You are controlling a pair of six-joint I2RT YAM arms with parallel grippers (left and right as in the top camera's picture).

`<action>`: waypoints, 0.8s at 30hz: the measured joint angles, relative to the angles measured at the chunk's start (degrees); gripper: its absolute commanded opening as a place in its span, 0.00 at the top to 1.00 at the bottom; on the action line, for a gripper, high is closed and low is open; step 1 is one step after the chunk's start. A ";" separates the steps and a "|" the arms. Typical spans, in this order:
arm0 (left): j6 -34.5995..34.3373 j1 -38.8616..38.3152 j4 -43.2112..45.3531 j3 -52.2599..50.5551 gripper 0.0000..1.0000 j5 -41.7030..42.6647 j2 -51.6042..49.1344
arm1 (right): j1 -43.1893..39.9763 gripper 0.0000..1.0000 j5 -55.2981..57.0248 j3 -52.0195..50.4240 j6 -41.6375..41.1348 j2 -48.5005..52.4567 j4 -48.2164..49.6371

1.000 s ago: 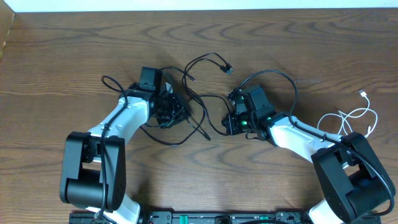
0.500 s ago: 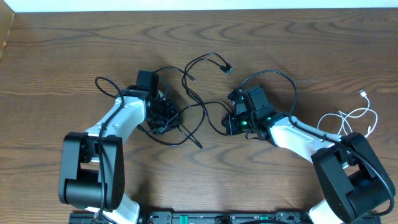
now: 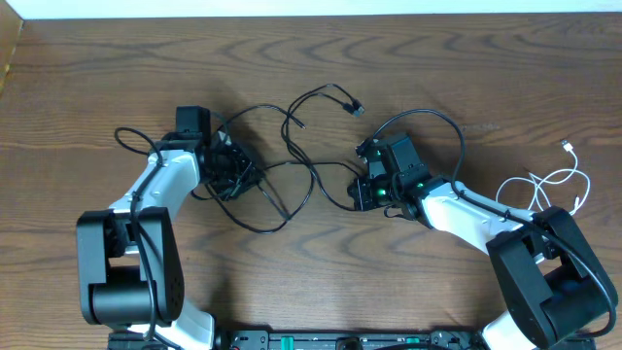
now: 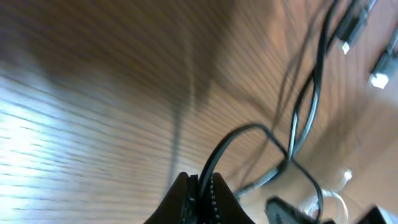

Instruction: Untangle cables

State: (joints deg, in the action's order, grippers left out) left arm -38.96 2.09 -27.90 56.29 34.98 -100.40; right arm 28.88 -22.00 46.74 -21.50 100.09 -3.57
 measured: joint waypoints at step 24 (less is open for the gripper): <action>-0.15 -0.26 7.39 -0.02 0.88 -16.79 0.00 | 0.44 0.99 -0.02 0.00 0.28 0.00 0.00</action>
State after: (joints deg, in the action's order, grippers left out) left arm -39.11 1.83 -20.51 56.27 18.20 -100.40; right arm 29.32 -22.02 46.74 -21.21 100.09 -3.57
